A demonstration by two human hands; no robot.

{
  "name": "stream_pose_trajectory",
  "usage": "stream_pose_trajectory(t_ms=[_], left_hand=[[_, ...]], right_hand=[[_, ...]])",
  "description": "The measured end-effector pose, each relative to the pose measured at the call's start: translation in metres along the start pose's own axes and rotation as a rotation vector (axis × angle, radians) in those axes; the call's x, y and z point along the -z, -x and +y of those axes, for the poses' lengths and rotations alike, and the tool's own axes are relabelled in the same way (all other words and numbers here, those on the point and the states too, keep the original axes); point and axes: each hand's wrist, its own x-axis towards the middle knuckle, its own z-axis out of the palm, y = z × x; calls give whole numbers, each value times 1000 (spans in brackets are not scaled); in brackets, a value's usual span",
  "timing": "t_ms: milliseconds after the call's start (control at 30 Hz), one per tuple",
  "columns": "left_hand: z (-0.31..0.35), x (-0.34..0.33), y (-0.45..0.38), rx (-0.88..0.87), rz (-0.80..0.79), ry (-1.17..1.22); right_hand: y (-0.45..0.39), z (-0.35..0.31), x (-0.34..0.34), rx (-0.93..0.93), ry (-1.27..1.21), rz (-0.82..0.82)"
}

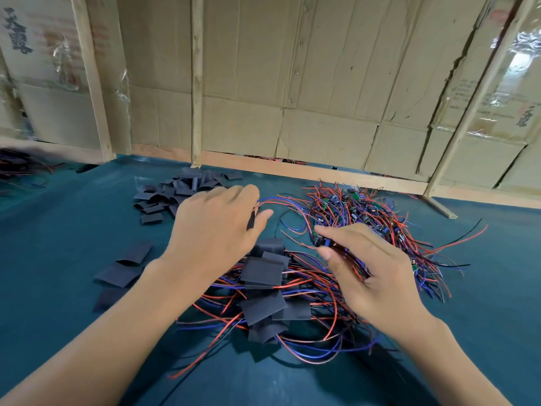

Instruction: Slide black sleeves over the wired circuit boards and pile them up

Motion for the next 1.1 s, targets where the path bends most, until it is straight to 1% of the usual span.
stream_pose_trajectory(t_ms=[133, 267, 367, 467, 567, 633, 700, 800, 900, 1100], left_hand=[[3, -2, 13, 5, 3, -1], [0, -4, 19, 55, -2, 22], [-2, -2, 18, 94, 15, 94], [-4, 0, 19, 83, 37, 198], [-6, 0, 22, 62, 8, 359], [-7, 1, 22, 46, -15, 417], [-8, 0, 21, 8, -22, 388], [-11, -1, 18, -49, -17, 242], [-12, -1, 15, -45, -36, 97], [-4, 1, 12, -76, -63, -62]], right_hand=[[0, -3, 4, 18, -28, -46], [-1, -7, 9, 46, -80, -87], [-1, -7, 8, 67, -97, -116], [-1, -6, 6, 87, -112, -114], [-2, -6, 6, 93, -104, -99], [-3, -7, 7, 97, -79, -90], [-4, -7, 8, 94, -55, -79], [-4, -8, 10, 98, -35, -75], [-5, -12, 9, 105, -11, -92], [-9, -16, 7, 123, 67, -163]])
